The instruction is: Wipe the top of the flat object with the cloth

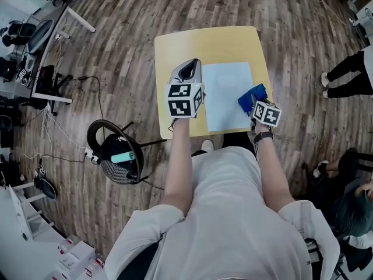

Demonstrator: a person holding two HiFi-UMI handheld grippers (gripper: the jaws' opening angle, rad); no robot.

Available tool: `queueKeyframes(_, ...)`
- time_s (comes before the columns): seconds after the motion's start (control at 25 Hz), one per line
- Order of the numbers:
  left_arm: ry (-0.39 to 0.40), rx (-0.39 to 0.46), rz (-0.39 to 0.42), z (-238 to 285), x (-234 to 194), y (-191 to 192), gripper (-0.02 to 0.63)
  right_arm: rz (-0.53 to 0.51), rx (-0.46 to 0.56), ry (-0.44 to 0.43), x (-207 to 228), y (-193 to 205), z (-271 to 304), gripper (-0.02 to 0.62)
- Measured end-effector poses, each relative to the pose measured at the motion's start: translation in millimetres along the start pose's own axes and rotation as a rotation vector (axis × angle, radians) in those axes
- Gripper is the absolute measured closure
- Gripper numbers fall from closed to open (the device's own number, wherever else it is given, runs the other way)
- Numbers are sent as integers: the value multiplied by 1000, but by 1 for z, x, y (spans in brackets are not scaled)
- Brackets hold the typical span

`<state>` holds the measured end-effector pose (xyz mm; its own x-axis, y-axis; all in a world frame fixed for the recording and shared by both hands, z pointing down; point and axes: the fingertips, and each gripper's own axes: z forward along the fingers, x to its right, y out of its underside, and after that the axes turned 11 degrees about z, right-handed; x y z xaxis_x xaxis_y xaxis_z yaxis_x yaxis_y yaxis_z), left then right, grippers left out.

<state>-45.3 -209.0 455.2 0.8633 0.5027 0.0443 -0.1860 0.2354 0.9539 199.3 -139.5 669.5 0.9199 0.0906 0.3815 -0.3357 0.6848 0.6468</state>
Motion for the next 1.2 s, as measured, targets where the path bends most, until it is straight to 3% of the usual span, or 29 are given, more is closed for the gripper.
queueKeyframes(0.2,15,7,21,0,12,-7,600,41,54,95,47,-17,-18,528)
queueKeyframes(0.4,-1,7,16,-3,6,-8,601,49,69,84,45,-25,-21,528)
queueKeyframes(0.56,-32,6,5,-9,0,-5,600,3,53,-32,1,-25,-14,528)
queueKeyframes(0.8,-100,1,-10,-24,-24,-2,600,-83,-9,-283,-116,-20,-1,528)
queueKeyframes(1.0,-152,1,-20,-41,-40,3,601,-183,-115,-439,-195,23,5,528)
queueKeyframes(1.2,-181,-5,-33,-51,-57,11,600,-289,-227,-498,-233,77,10,528)
